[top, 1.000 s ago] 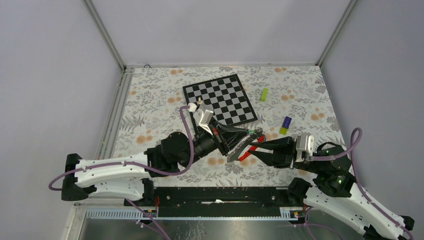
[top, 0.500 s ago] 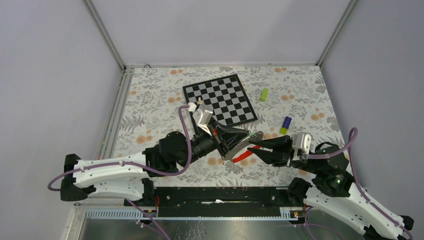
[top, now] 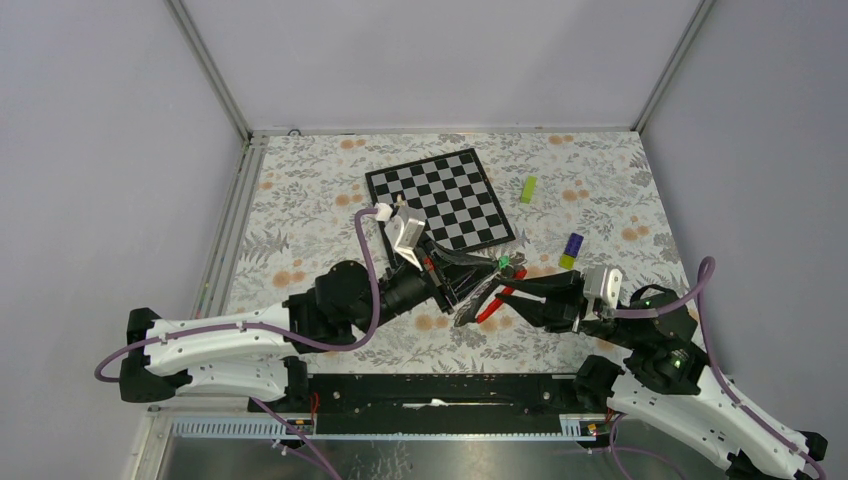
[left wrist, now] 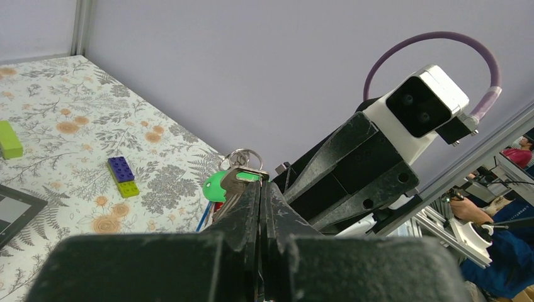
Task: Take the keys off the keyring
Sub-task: Remove the key from the keyring.
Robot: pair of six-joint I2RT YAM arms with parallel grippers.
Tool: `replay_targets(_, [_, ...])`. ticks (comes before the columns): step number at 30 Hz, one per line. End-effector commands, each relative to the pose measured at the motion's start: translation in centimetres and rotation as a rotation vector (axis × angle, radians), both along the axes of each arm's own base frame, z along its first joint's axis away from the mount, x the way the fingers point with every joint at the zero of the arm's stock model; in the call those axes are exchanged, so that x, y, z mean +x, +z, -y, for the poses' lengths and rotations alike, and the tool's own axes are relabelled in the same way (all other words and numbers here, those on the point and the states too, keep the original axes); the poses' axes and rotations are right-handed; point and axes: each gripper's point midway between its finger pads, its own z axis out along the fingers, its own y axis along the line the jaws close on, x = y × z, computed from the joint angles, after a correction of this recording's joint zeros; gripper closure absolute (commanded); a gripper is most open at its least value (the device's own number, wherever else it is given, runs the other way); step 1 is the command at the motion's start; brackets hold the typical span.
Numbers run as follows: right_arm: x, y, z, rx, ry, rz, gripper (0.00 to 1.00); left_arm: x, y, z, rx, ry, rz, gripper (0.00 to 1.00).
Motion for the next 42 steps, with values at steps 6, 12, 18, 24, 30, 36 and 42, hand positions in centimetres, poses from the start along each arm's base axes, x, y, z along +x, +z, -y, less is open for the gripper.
replay_targets(6, [0.4,0.6,0.6,0.020,-0.039,0.026,0.69,-0.5,4.8,-1.0,-0.115,-0.017,0.042,1.00])
replay_targets(12, [0.4,1.1,0.9,0.039,-0.049,0.035,0.69,-0.6,4.8,-0.7,-0.109,-0.028,0.043,1.00])
replay_targets(18, [-0.1,1.9,0.6,0.070,-0.019,0.048,0.69,-0.7,4.6,-0.3,-0.103,-0.037,0.043,1.00])
replay_targets(24, [-0.9,2.5,0.5,0.087,0.028,0.065,0.69,-1.1,4.6,-0.1,-0.099,-0.058,0.049,1.00])
replay_targets(30, [-2.4,3.5,1.0,0.109,0.082,0.090,0.68,-2.4,5.1,0.0,-0.092,-0.127,0.085,1.00])
replay_targets(36, [-4.8,4.5,1.4,0.110,0.183,0.114,0.65,-3.6,5.9,-0.1,-0.094,-0.190,0.125,1.00])
replay_targets(42, [-6.2,5.6,2.0,0.106,0.232,0.133,0.64,-4.3,6.6,-0.3,-0.098,-0.225,0.147,1.00])
